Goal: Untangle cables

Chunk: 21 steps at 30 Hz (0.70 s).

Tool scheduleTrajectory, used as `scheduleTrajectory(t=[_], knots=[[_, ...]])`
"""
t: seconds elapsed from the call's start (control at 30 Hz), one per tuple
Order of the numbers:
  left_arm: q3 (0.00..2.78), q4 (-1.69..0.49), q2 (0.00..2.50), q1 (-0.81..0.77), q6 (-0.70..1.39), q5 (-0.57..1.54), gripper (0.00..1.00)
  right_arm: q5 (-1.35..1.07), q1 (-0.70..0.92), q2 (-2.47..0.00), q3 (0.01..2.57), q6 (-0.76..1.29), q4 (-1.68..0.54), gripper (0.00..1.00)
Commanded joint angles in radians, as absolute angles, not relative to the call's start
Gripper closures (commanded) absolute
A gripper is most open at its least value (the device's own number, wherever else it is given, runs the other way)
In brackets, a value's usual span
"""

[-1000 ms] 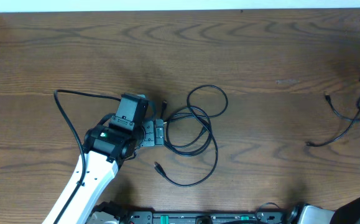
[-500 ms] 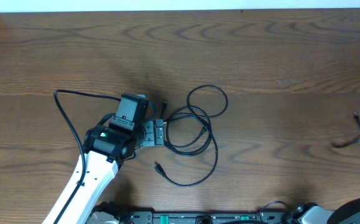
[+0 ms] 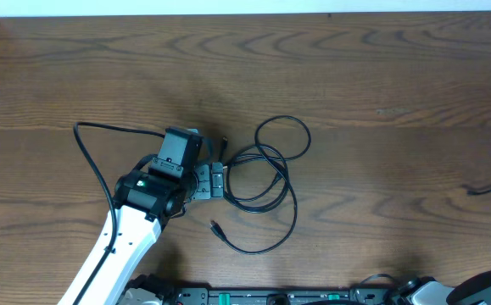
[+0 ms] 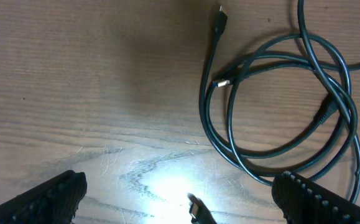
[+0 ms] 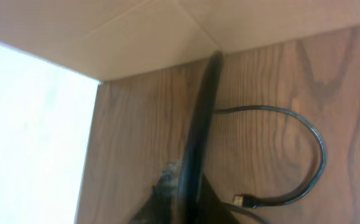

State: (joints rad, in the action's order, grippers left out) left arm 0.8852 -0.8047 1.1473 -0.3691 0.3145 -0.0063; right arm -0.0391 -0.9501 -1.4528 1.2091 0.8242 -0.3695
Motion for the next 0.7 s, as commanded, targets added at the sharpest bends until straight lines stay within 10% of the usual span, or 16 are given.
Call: scheduleTrajectory(t=[0.0,0.07,0.67], knots=[[0.907,-0.807,1.139,-0.365,0.319,-0.019,0.0,0.0,-0.955,-1.435,1.222,0.83,-0.379,0.42],[0.907,-0.807,1.139,-0.365,0.319,-0.019,0.0,-0.008,-0.954,-1.439,1.222,0.83,-0.378,0.01],[0.907,-0.807,1.139,-0.365,0.319,-0.019,0.0,-0.036,-0.954,-1.443,1.221,0.81,-0.509,0.01]])
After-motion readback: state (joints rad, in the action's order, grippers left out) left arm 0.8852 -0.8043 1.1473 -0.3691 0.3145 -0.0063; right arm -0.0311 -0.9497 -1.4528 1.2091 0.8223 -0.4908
